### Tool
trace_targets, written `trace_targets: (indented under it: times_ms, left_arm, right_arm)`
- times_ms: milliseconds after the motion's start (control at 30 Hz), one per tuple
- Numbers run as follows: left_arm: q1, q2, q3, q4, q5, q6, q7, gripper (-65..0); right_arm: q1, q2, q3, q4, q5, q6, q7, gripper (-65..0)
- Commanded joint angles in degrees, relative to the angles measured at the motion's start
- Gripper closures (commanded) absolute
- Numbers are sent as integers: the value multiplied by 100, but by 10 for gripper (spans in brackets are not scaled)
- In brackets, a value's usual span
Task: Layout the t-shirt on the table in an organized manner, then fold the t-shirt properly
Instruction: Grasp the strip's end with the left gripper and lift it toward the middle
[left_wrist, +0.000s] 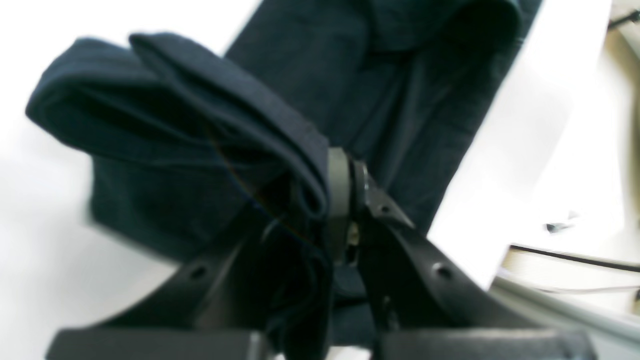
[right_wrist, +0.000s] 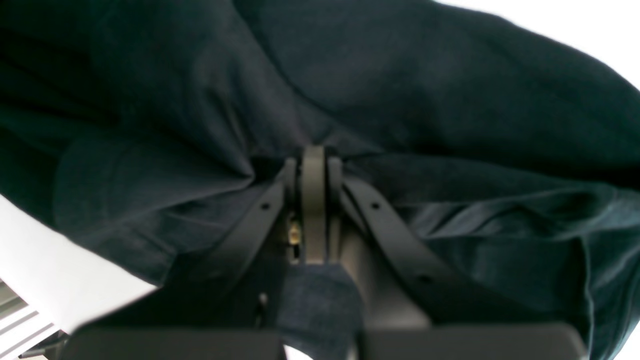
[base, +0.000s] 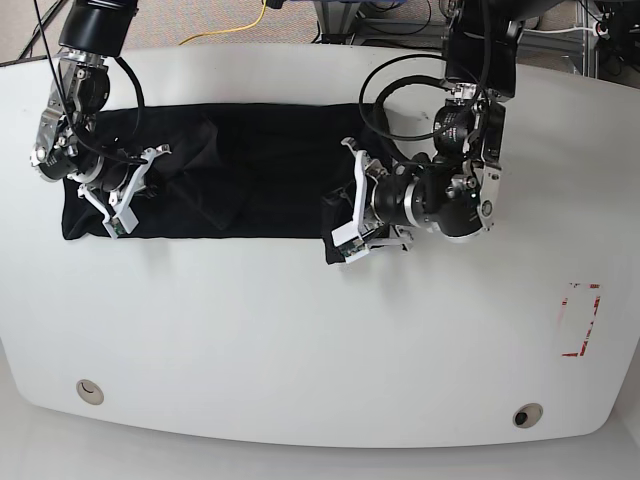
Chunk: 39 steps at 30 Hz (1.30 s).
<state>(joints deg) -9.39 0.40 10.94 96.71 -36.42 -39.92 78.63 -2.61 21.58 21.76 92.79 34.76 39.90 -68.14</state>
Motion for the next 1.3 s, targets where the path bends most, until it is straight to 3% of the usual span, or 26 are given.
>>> trace_targets:
  times_ms: [0,400,667,767,1067,1267]
  left_arm:
    - [-165,166,-8,-110,-107,-8,-96,-15]
    - [-499,685,1,-734,-107,-8,-96,-15]
    - [-745,817,71,-1235,-107,-8,-105,-28]
    - [-771,817,159,-1332,-116,-8,-105,-69]
    - [-771,817,590,-1288,-160,-8,-70,-294]
    - [-921,817,950,-928,-160,-8,137,-336]
  right_arm:
    - [90,61,35,105,97,10,84,0]
    - [90,-158,9,114,97,10,84,0]
    - [99,-211,9,114,97,10,84,0]
    - [99,-211,9,114,97,10,84,0]
    - [99,-202,18,114,97,10,84,0]
    - [99,-202,18,114,97,10,84,0]
